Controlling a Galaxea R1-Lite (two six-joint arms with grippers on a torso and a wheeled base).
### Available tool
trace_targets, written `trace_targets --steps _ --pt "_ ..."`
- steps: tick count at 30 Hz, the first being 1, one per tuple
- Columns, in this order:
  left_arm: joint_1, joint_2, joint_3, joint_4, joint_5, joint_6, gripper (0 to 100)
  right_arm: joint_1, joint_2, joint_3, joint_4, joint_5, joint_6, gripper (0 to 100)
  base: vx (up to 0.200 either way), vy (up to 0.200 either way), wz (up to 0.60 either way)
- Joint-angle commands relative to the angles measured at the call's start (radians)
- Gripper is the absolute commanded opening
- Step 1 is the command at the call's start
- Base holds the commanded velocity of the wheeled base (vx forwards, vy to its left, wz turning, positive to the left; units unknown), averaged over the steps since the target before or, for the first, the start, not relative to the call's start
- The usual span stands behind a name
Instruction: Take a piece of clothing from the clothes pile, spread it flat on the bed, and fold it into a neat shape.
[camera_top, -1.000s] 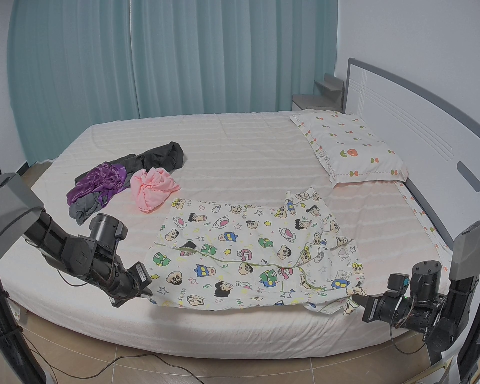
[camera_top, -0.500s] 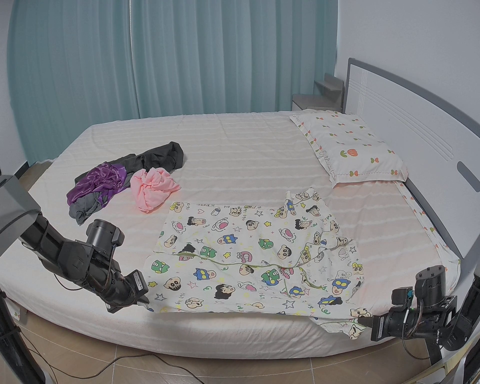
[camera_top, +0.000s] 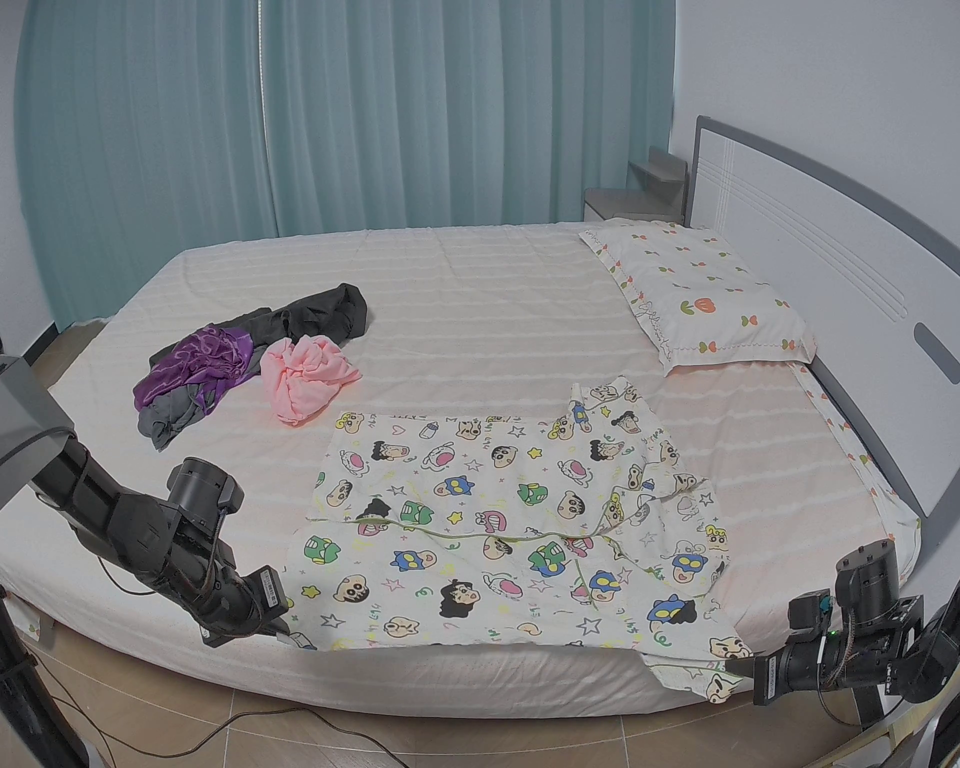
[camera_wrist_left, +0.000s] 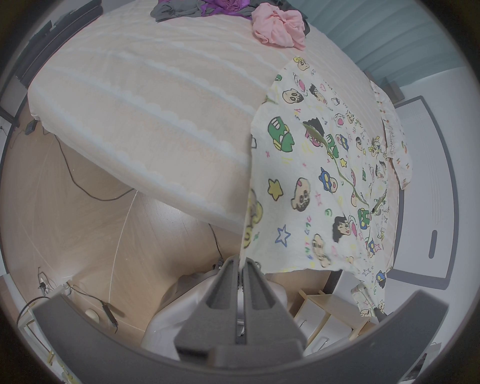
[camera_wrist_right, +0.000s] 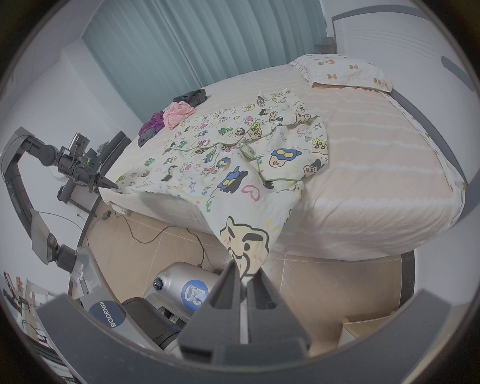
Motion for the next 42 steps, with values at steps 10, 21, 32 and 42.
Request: trace_targets --steps 10,21,32,42 --pt "0.0 0.008 -0.02 0.002 -0.034 0.011 0 0.008 -0.001 0.013 -0.014 0.002 0.0 0 0.0 0.0 0.0" --pt "0.0 0.042 0.09 -0.122 -0.101 0.38 100 0.037 0.028 0.018 -0.014 0.005 0.0 0 0.0 0.0 0.0" --pt "-0.086 0.163 0.125 -0.263 -0.063 0.63 100 0.017 0.009 0.016 -0.164 0.031 0.026 0 0.0 0.0 0.0" --pt "-0.181 0.189 0.219 -0.44 -0.047 0.669 100 0.016 -0.068 0.018 -0.356 0.091 0.169 0 0.0 0.0 0.0"
